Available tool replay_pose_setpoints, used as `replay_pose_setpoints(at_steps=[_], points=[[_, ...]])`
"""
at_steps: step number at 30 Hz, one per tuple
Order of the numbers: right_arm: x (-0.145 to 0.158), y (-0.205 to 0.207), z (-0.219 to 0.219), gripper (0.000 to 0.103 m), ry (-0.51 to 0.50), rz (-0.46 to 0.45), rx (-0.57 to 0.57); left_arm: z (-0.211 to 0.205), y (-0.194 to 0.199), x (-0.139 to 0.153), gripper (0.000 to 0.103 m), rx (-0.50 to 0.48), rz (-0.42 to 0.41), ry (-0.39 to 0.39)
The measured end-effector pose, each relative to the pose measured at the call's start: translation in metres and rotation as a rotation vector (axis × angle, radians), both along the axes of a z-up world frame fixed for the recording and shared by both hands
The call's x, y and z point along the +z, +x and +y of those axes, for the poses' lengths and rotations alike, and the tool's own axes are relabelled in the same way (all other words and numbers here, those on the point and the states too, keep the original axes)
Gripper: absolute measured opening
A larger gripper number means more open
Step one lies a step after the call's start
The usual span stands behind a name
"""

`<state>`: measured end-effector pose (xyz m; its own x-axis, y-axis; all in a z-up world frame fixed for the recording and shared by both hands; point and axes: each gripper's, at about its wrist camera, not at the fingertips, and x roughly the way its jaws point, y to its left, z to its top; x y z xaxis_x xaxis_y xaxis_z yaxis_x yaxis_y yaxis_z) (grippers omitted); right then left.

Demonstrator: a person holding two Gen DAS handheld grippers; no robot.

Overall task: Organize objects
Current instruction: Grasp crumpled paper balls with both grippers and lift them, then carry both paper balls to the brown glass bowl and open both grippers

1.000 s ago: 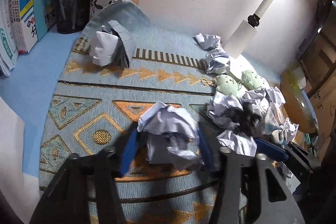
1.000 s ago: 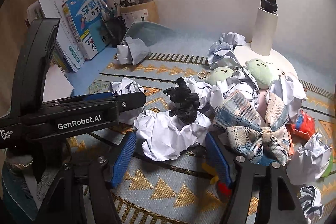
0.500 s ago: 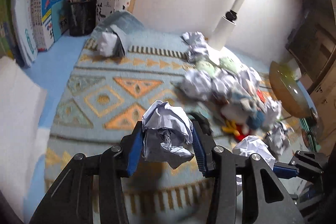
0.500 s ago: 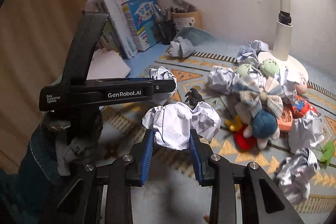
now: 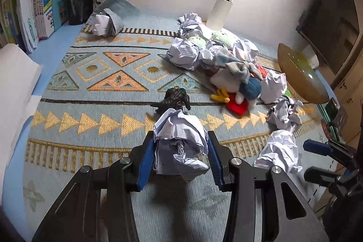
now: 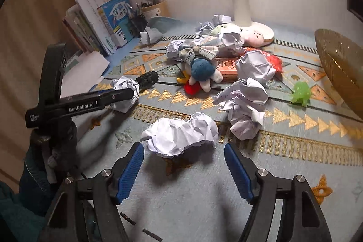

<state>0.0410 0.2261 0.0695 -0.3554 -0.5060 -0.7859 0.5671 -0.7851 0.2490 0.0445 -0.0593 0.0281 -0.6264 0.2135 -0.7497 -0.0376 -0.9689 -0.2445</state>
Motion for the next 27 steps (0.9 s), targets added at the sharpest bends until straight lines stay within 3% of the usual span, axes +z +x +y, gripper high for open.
replay_pose_setpoints(at_steps=[3,13,14,15,16,22,27], points=[[-0.008,-0.001,-0.016,0.088,0.012,-0.022,-0.032,0.003,0.015,0.001,0.041,-0.008,-0.001,-0.011],[-0.036,-0.028,-0.04,0.087,-0.027,-0.045,-0.128,0.025,0.025,0.003,0.041,-0.041,-0.003,-0.011],[-0.038,-0.036,-0.04,0.084,-0.039,-0.049,-0.129,0.027,0.024,0.004,0.041,-0.046,-0.002,-0.018],[-0.04,-0.038,-0.042,0.067,-0.036,-0.054,-0.127,0.029,0.024,0.004,0.041,-0.049,-0.002,-0.021],[-0.039,-0.039,-0.043,0.057,-0.031,-0.044,-0.117,0.03,0.023,0.005,0.041,-0.052,-0.003,-0.021],[-0.017,-0.021,-0.031,0.051,-0.108,0.052,-0.068,0.043,0.018,0.015,0.041,-0.067,0.011,-0.038],[0.02,-0.01,-0.01,0.052,-0.138,0.138,-0.082,0.068,0.011,0.046,0.041,-0.109,0.08,-0.047]])
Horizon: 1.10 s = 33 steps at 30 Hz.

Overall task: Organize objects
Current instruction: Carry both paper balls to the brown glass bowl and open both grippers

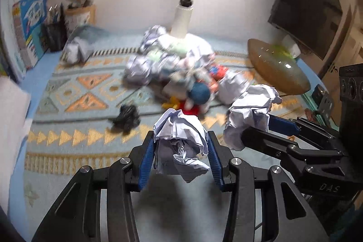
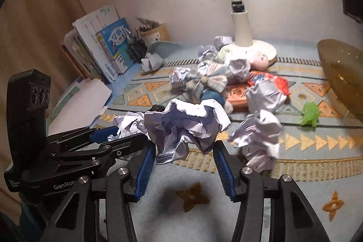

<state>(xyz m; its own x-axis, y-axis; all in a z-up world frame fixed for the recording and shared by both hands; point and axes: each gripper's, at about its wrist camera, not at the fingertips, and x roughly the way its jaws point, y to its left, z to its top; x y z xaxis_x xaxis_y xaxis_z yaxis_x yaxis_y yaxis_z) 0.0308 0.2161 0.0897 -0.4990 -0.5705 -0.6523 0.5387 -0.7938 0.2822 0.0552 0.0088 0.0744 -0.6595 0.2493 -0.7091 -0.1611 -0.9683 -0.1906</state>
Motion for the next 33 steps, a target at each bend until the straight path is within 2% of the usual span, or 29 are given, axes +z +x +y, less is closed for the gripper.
replay_pose_setpoints(at_steps=[4,13,17,23,26,28,30,33], points=[[0.026,-0.007,0.034,0.052,-0.001,0.057,-0.088,0.037,-0.018,0.023,0.041,-0.072,0.065,0.033],[0.056,-0.041,0.142,0.052,0.058,0.104,-0.433,0.151,-0.081,0.054,0.041,-0.246,0.114,0.059],[0.067,-0.06,0.184,0.052,0.089,0.109,-0.572,0.193,-0.114,0.064,0.041,-0.296,0.112,0.098],[0.055,-0.105,0.236,0.052,0.063,0.011,-0.68,0.24,-0.154,0.058,0.041,-0.346,0.09,0.115],[0.043,-0.121,0.245,0.055,0.063,-0.025,-0.707,0.254,-0.169,0.049,0.042,-0.356,0.07,0.117],[0.037,-0.128,0.249,0.064,0.059,-0.052,-0.718,0.26,-0.178,0.04,0.048,-0.36,0.054,0.112],[0.028,-0.135,0.255,0.07,0.071,-0.083,-0.734,0.262,-0.185,0.031,0.058,-0.353,0.033,0.12],[0.022,-0.138,0.263,0.07,0.069,-0.085,-0.737,0.261,-0.188,0.023,0.065,-0.351,0.011,0.121]])
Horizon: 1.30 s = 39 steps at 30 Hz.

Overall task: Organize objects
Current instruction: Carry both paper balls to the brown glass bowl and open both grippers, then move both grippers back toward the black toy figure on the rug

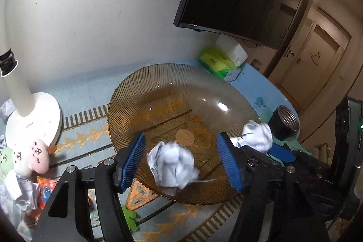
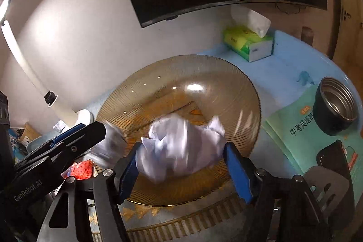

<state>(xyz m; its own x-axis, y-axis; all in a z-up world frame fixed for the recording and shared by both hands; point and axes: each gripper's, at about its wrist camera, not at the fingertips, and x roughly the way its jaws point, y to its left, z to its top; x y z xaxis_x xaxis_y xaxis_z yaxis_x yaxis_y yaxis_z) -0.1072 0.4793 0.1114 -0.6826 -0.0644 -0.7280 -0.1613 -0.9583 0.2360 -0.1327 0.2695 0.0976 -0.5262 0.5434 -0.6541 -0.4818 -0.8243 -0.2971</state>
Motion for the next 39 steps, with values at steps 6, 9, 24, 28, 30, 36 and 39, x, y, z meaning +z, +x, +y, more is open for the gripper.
replay_pose_setpoints(at_steps=[6,9,24,28,30,36,39], points=[[0.006,0.008,-0.002,0.07,0.008,0.036,0.025,-0.015,0.015,0.007,0.067,0.007,0.014,0.001],[0.013,0.016,-0.011,0.07,-0.003,0.062,0.062,-0.032,0.03,0.018,0.067,0.014,0.045,0.014],[-0.018,0.075,-0.163,0.071,-0.129,0.166,0.422,-0.265,0.159,0.006,0.081,0.528,0.119,-0.017],[-0.05,0.084,-0.191,0.071,-0.048,0.167,0.413,-0.33,0.174,-0.028,0.081,0.722,0.09,-0.071],[-0.059,0.08,-0.194,0.071,-0.032,0.134,0.406,-0.351,0.176,-0.047,0.081,0.778,0.074,-0.111],[-0.069,0.064,-0.179,0.071,-0.088,0.072,0.36,-0.364,0.171,-0.073,0.081,0.779,0.026,-0.098],[-0.072,0.06,-0.176,0.071,-0.104,0.052,0.348,-0.349,0.173,-0.07,0.081,0.736,0.032,-0.142]])
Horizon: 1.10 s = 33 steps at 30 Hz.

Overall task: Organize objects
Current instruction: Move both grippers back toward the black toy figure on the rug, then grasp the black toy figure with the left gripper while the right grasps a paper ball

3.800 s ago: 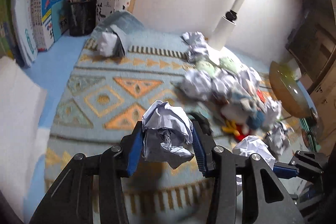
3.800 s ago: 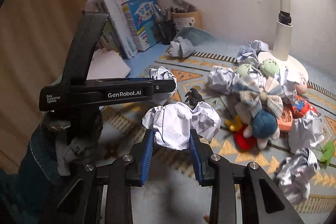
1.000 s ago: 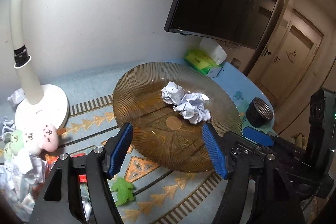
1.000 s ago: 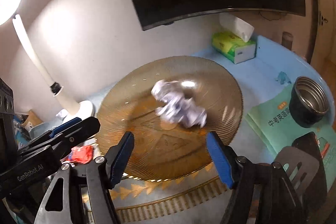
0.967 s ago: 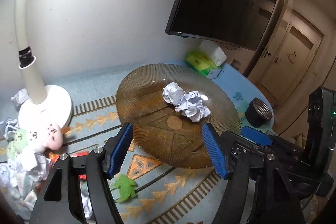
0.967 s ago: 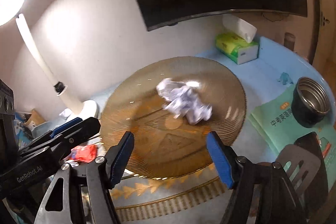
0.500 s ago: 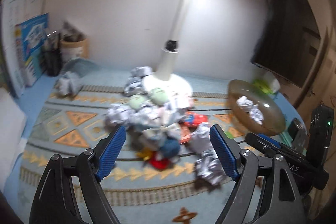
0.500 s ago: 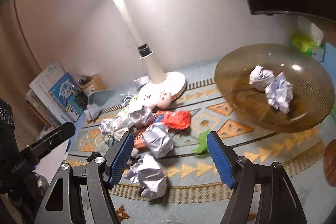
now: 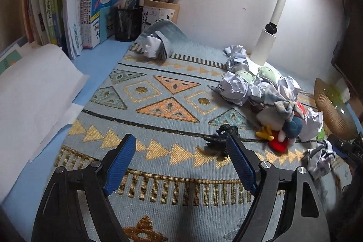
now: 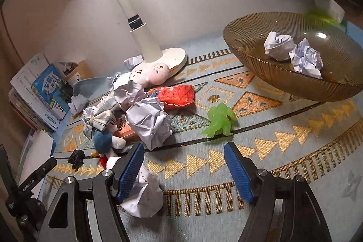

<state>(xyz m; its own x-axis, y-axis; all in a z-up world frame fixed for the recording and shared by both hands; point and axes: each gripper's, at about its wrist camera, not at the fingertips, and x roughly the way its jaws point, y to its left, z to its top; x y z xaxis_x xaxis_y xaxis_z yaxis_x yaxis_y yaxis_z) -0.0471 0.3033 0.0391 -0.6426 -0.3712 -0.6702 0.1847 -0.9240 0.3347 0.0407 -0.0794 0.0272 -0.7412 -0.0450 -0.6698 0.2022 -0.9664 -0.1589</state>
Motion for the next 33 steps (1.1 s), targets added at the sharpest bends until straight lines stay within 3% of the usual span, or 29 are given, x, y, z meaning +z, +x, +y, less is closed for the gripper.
replay_pose_setpoints(at_steps=[3,12,18,24,33], points=[[-0.001,0.0,-0.003,0.071,0.007,-0.011,-0.003,0.007,0.003,0.003,0.081,-0.013,0.013,-0.034],[0.006,0.006,-0.001,0.072,0.004,0.022,-0.01,0.006,0.003,0.004,0.081,-0.038,-0.001,-0.017],[0.013,0.024,-0.016,0.072,0.004,0.047,0.096,0.031,-0.011,0.008,0.081,-0.124,-0.061,-0.048],[0.01,0.043,-0.05,0.075,0.138,0.073,0.186,0.043,-0.032,0.0,0.08,-0.18,-0.103,-0.01],[0.001,0.044,-0.074,0.08,0.196,0.047,0.257,0.039,-0.04,-0.012,0.059,-0.179,-0.149,0.049]])
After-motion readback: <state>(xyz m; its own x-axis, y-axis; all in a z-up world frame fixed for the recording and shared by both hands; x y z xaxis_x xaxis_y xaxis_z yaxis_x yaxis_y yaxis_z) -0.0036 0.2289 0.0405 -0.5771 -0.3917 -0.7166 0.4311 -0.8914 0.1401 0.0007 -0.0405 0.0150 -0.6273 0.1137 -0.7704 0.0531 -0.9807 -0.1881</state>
